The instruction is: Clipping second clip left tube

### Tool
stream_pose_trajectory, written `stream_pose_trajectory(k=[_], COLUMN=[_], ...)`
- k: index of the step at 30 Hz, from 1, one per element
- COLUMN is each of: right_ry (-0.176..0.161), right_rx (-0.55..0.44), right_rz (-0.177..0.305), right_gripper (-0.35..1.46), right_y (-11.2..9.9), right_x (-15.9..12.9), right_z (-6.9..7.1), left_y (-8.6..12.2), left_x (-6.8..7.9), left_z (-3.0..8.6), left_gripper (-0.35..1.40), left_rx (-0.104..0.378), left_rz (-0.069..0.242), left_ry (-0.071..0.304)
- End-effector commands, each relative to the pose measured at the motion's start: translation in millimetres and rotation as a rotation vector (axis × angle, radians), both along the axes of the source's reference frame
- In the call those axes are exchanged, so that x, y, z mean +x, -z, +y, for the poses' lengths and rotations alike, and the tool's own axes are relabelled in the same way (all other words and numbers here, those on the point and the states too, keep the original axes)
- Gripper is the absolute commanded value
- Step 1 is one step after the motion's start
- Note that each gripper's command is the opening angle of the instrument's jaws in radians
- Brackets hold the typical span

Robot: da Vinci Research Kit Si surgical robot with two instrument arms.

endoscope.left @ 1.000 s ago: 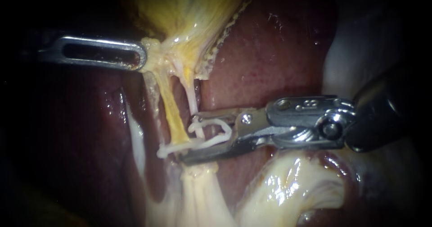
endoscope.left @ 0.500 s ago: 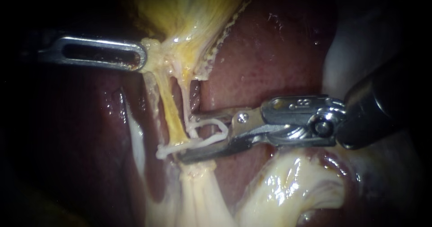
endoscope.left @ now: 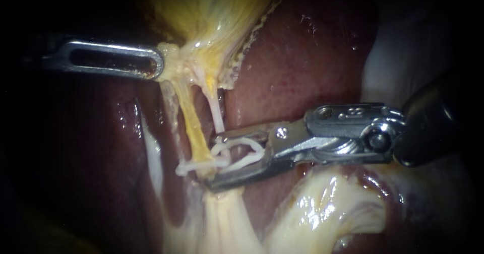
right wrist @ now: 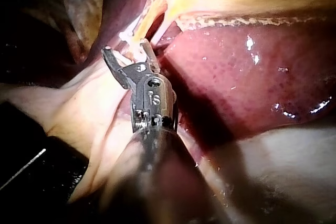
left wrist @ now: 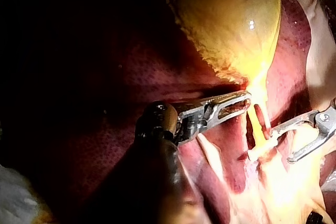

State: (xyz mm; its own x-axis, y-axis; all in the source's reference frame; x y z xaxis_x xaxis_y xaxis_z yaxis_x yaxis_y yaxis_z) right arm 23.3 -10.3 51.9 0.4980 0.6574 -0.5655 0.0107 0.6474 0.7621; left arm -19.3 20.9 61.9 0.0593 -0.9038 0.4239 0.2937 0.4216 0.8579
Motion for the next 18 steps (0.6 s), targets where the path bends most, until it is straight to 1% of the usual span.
stream_pose_trajectory(k=[1,6,12,18], right_ry=[0.001,0.000,-0.002,-0.003], right_rx=[0.005,0.001,-0.001,-0.002], right_rz=[0.001,0.007,0.003,0.002], right_gripper=[0.45,0.44,0.44,0.44], right_y=[-0.3,-1.2,-2.9,-4.1], right_x=[0.2,0.5,0.6,0.7], right_z=[-0.2,-0.3,-0.4,0.3], left_y=[0.0,-0.1,-0.1,-0.1], left_x=[0.0,-0.1,-0.2,-0.2], left_z=[0.0,0.0,-0.1,-0.1], left_gripper=[-0.35,-0.35,-0.35,-0.35], left_rx=[0.000,0.000,-0.001,-0.001], left_rz=[0.000,0.000,0.001,0.001], left_ry=[0.000,0.000,0.001,0.001])
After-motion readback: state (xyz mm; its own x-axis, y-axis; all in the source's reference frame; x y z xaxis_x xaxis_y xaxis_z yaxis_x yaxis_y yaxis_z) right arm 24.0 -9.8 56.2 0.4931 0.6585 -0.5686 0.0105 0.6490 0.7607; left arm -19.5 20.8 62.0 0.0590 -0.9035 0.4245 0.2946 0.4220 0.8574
